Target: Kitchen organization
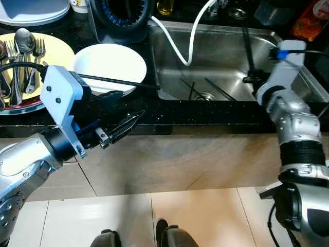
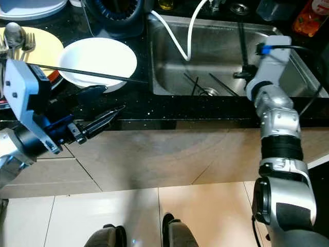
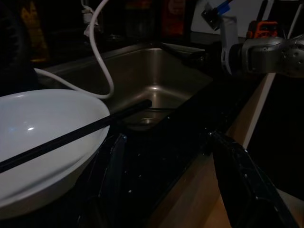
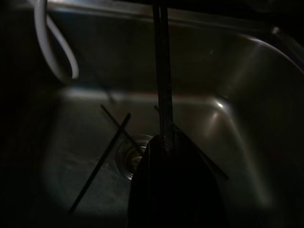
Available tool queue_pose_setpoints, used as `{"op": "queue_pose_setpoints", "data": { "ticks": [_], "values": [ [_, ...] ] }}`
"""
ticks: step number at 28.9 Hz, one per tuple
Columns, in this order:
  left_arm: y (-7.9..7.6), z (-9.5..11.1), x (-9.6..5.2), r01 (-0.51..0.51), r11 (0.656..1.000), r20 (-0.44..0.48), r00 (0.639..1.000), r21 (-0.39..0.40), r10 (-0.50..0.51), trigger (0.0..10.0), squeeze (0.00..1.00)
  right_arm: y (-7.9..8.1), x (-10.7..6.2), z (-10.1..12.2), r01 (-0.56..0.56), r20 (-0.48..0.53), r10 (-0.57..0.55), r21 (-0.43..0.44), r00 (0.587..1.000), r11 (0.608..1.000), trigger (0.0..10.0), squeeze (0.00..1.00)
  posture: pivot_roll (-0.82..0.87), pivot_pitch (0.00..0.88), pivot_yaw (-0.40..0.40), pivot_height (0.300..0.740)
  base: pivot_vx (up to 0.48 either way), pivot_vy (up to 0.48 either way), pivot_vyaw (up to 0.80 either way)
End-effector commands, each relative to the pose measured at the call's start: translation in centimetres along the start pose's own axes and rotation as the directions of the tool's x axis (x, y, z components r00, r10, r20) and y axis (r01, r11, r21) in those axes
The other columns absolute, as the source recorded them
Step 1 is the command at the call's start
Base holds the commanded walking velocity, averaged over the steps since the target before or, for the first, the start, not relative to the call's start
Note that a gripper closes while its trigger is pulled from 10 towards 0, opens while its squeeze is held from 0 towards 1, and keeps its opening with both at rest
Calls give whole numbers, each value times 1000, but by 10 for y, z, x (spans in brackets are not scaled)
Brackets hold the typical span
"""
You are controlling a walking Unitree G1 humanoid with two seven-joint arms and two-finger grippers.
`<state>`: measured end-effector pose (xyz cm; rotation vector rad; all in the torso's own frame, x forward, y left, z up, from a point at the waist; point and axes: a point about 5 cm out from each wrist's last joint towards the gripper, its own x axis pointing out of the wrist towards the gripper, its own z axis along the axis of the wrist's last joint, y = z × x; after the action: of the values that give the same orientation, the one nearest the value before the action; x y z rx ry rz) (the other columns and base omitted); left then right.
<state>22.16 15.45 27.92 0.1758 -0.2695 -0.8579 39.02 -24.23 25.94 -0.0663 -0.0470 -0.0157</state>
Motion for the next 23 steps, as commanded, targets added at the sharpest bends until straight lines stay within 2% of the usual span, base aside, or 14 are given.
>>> {"op": "queue_pose_setpoints", "data": {
  "ticks": [1,3,4,5,6,11,12,13,15,16,19,20,22,23],
  "values": [
    [-3,-2,2,15,1000,13,1000,-14,-15,10000,0,4,1,-9,8,-34,-9,-30,999,1000,10000,0,147,157,-94,740,0,0,0],
    [-4,-2,2,15,1000,13,1000,-15,-15,10000,0,10,2,-12,6,-46,-8,-35,999,999,10000,20,148,157,-96,740,0,0,0],
    [-4,-2,2,16,1000,12,1000,-15,-16,10000,0,12,3,-13,9,-44,-11,-39,999,999,10000,600,148,157,-97,740,0,0,0],
    [-4,-2,2,16,1000,12,1000,-15,-16,10000,0,13,3,-13,11,-42,-13,-42,999,999,10000,600,148,157,-97,740,0,0,0],
    [-4,-3,2,17,1000,12,1000,-16,-17,10000,0,15,3,-11,17,-32,-18,-33,999,999,10000,1000,150,159,-97,740,0,0,0],
    [-5,-3,2,17,1000,10,1000,-17,-17,10000,0,19,5,-1,33,34,-33,-7,999,999,10000,1000,153,162,-98,740,0,0,0],
    [-5,-3,2,15,1000,9,1000,-17,-15,10000,0,21,5,13,45,121,-48,27,991,999,10000,1000,154,163,-99,740,0,0,0],
    [-5,-3,1,15,1000,9,1000,-17,-15,10000,0,21,5,17,46,150,-51,39,987,998,10000,694,153,164,-99,740,0,0,0],
    [-5,-3,1,14,1000,9,1000,-18,-14,10000,0,22,4,22,36,177,-46,58,983,998,10000,694,153,164,-99,740,0,0,0],
    [-5,-3,1,13,1000,8,1000,-18,-13,10000,0,24,3,28,7,215,-27,94,976,996,10000,0,152,167,-98,740,0,0,0],
    [-5,-4,1,10,1000,6,1000,-22,-10,10000,0,33,-1,44,-124,322,56,196,945,973,10000,0,151,169,-99,740,0,0,0],
    [-5,-5,1,6,1000,2,1000,-24,-6,10000,0,41,-4,49,-220,359,137,200,923,955,10000,0,151,169,-99,740,0,0,0],
    [-4,-6,0,1,1000,-2,1000,-25,-1,10000,0,50,-8,54,-324,397,228,192,889,926,10000,0,151,169,-99,740,0,0,0],
    [-4,-7,0,0,1000,-5,1000,-27,0,10000,0,57,-12,58,-393,425,289,182,858,901,10000,0,157,170,-100,740,0,0,0]
  ]
}}
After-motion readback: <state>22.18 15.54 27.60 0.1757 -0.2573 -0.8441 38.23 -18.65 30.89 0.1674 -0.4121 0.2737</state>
